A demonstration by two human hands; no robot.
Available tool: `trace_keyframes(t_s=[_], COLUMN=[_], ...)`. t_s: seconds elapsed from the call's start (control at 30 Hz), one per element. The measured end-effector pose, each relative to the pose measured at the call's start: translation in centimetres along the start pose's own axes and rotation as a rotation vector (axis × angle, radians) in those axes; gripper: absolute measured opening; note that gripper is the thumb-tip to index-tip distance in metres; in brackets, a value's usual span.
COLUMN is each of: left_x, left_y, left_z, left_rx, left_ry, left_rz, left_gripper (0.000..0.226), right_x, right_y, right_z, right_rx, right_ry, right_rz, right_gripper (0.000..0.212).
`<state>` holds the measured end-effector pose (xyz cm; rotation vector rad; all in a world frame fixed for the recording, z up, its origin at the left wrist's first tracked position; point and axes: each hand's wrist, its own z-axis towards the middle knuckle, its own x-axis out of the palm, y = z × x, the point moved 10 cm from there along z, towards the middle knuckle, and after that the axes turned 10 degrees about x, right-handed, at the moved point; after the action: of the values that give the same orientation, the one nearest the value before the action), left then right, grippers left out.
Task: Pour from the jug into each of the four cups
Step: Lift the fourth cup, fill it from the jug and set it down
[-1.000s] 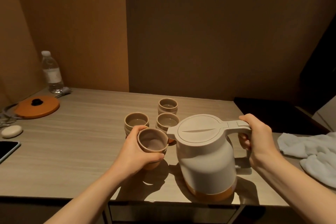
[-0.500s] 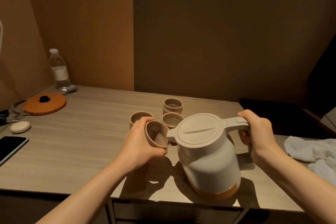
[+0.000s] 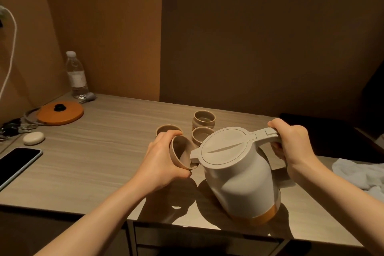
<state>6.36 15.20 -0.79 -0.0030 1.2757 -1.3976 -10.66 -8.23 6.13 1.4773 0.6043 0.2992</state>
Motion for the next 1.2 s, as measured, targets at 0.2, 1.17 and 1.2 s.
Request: trace_keyframes(t_s=[0.2, 1.17, 1.2], left_x=[-0.2, -0.5, -0.5], left_y=[0.0, 2.5, 2.5], left_z=[-0.2, -2.1, -2.1], left_rx=[-0.002, -0.026, -0.026], left_ry=[0.0, -0.039, -0.041], left_rz=[-0.006, -0.005, -0.009], left_gripper=[0.091, 0.089, 0.089], right_x=[0.5, 5.0, 5.2], right_y=[0.4, 3.1, 3.2], right_z=[0.1, 0.3, 0.2], right_rx=[-0.029, -0.216, -0.217], right_ry=[0.005, 0.058, 0.059], right_rz=[-0.04, -0.278, -0.285], right_gripper=[0.037, 0.044, 0.044])
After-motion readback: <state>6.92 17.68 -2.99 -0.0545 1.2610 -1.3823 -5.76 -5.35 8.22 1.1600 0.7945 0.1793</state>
